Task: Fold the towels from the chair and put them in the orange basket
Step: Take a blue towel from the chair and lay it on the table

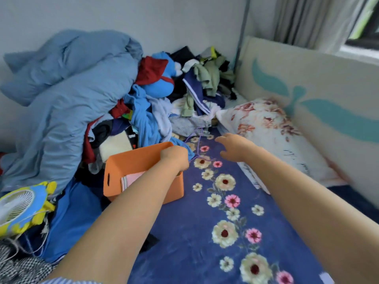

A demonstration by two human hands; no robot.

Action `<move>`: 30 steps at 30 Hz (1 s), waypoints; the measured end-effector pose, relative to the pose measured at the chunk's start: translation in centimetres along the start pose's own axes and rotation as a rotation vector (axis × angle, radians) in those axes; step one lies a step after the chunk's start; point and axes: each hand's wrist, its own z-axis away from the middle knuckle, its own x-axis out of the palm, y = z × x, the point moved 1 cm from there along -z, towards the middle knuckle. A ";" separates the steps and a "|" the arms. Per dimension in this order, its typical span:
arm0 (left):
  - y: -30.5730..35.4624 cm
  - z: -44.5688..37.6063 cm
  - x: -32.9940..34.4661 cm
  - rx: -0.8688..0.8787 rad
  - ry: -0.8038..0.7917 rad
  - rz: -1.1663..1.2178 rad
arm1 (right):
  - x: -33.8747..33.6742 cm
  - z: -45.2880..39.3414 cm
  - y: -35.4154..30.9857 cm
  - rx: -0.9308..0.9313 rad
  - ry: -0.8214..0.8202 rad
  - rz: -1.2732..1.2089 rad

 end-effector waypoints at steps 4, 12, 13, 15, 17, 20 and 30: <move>5.2 4.7 -0.6 0.142 0.020 -0.021 | 0.6 9.4 1.8 0.134 0.097 -0.067; 20.3 17.8 4.0 0.504 0.003 -0.094 | 7.3 30.9 6.0 0.477 0.094 -0.094; 22.5 19.6 4.5 0.551 0.000 -0.103 | 8.0 33.8 6.7 0.522 0.092 -0.100; 27.3 23.1 4.7 0.652 0.014 -0.134 | 9.5 40.1 8.6 0.621 0.100 -0.117; 31.2 26.1 4.5 0.740 0.044 -0.164 | 10.2 45.4 10.2 0.715 0.116 -0.140; 38.8 32.1 4.2 0.864 0.114 -0.191 | 11.9 55.5 13.3 0.881 0.108 -0.155; 63.9 52.8 4.2 1.201 0.264 -0.241 | 18.4 86.0 21.4 1.235 0.203 -0.339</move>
